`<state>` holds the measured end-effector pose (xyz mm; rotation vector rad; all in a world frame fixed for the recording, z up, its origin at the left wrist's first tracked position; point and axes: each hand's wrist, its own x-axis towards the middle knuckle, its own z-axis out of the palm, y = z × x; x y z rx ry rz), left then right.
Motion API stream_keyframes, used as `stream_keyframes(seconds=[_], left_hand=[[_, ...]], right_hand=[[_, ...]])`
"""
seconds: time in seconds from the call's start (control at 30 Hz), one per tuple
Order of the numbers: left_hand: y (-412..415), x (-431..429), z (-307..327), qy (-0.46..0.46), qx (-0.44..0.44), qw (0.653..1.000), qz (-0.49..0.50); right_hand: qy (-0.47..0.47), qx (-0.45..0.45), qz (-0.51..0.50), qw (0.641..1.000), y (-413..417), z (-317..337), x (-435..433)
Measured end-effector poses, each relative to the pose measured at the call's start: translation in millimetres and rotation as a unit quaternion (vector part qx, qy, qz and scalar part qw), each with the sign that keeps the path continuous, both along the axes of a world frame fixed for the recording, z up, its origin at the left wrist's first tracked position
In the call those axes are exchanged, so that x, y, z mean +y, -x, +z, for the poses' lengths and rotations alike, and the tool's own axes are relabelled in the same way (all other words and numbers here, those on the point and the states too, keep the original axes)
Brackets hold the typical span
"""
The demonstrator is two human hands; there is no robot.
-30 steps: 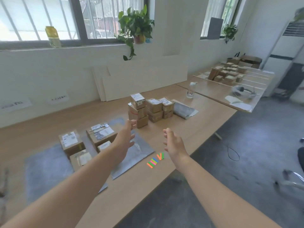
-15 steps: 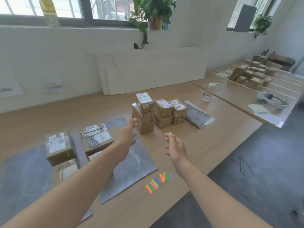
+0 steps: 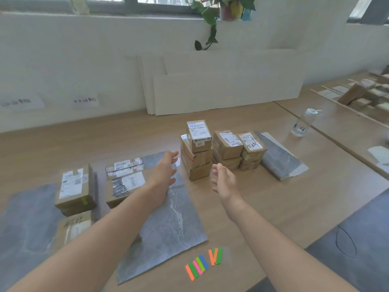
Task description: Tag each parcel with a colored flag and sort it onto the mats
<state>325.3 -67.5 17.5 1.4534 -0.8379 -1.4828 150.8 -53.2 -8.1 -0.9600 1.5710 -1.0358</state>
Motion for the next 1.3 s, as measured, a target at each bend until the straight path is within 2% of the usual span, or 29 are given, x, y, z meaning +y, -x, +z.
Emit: stream_keyframes(seconds=[0.23,0.37,0.57,0.67,1.07,1.3], left_hand=[[37,-60,-22,-0.02,-0.006,0.997,0.068],[62,-105,-30,-0.025,0.001,0.994,0.104],[92,-152,-34,-0.031,0.034,0.986,0.162],[100,-167,-37,-0.031,0.021,0.985,0.168],[110,-192,-53,-0.045,0.016,0.984,0.173],[116,-180,-40,-0.019,-0.002,0.984,0.174]], right_hand=[[-0.006,-0.019,0.055,0.998,31,-28,-85],[-0.01,0.006,0.093,0.996,55,-35,-134],[-0.021,-0.024,0.141,0.989,72,-47,-193],[-0.022,-0.043,0.161,0.986,69,-50,-217],[-0.029,-0.043,0.193,0.98,60,-65,-250],[-0.012,-0.047,0.198,0.979,68,-44,-237]])
